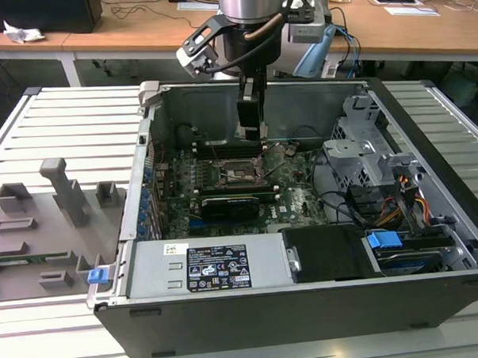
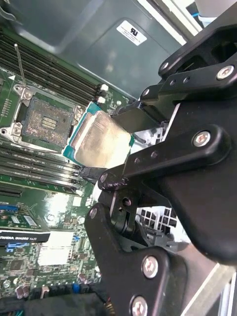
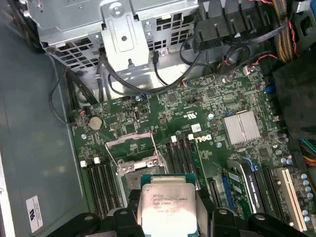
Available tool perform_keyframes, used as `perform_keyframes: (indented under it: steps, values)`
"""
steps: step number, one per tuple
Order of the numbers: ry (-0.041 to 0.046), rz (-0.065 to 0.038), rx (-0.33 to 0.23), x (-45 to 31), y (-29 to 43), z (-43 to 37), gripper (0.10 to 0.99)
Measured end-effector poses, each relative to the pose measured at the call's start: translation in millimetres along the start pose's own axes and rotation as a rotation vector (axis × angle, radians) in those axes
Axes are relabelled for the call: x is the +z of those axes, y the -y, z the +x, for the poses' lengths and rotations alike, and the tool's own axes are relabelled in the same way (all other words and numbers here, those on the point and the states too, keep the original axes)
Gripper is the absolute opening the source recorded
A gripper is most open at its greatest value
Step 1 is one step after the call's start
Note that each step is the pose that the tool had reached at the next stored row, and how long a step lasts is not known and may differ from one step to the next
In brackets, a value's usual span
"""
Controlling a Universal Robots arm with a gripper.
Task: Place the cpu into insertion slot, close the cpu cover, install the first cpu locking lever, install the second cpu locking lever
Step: 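Place the cpu into insertion slot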
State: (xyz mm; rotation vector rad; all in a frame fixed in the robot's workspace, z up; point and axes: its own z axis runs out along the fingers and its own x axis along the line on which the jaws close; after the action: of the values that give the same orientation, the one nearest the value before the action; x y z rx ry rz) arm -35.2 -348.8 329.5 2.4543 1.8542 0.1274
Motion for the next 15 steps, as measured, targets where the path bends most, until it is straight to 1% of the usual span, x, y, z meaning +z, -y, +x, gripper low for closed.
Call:
perform_keyframes:
  steps: [5, 10, 11, 12, 14, 15]
  values:
    - [0.0054, -0.002, 0.059, 0.9, 0.1, 0.0, 0.525]
    - [0.0128, -0.004, 0.139, 2.4, 0.2, 0.0, 0.525]
    - [0.0128, -0.004, 0.141, 3.8, 0.4, 0.0, 0.525]
    - [0.0115, -0.003, 0.127, 5.7, 0.6, 0.0, 0.525]
    - [0.0068, -0.002, 0.084, 8.7, 1.0, 0.0, 0.525]
    - [0.0021, -0.001, 0.036, 11.8, 1.3, -0.1, 0.525]
